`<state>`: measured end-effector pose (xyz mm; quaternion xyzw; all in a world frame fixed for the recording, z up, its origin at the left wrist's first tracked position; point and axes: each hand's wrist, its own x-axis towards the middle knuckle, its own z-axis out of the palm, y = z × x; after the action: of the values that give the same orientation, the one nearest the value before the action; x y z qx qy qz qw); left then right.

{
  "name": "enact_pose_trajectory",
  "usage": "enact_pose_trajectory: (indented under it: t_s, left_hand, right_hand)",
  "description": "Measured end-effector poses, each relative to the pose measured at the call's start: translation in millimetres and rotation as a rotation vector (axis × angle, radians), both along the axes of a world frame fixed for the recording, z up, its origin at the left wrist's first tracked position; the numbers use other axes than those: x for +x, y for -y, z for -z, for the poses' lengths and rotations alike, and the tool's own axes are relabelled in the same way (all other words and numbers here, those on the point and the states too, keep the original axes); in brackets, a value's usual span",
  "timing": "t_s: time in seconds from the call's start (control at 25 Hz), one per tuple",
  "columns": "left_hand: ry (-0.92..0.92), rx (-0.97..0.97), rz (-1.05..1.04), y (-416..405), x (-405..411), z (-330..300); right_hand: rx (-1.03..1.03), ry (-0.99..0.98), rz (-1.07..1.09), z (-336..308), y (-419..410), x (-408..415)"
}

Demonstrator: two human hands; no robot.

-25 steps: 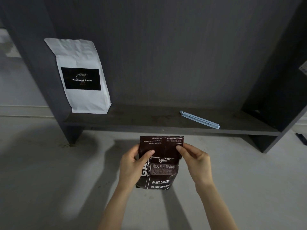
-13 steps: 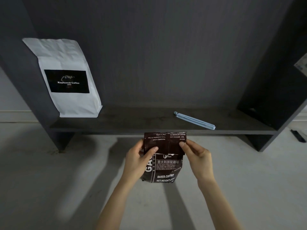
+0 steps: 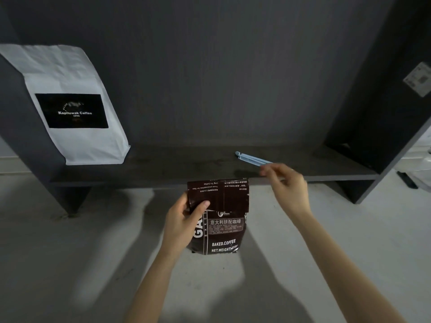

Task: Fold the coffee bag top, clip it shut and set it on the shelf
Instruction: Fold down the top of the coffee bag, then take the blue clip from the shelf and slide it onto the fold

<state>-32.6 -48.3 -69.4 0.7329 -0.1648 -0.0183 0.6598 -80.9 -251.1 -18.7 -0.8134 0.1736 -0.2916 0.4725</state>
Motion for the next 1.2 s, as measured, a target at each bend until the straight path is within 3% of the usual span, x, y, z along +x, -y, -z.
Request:
enact_pose_trajectory:
  t_s: [0.16,0.32,0.76,1.0,1.2]
  left_hand:
    - [-0.012,-0.002,0.002,1,-2,-4]
    - [-0.019,0.009,0.008,0,-3,-3]
    - [-0.057,0.008,0.006,-2,-5,-1]
    - [-0.024,0.099,0.093,-5,-6,-10]
    - [0.045,0.164,0.116,-8,-10,-12]
  right_hand:
    - [-0.388,-0.196,0.129,7,34,19]
    - [-0.533,-0.355,0.104,18,45,32]
    - [-0.494,-0.285,0.102,21,42,26]
    - [-0.256,-0.129,0.016,1,16,0]
    - [-0.041,-0.007,-0.221,-26,-11,-34]
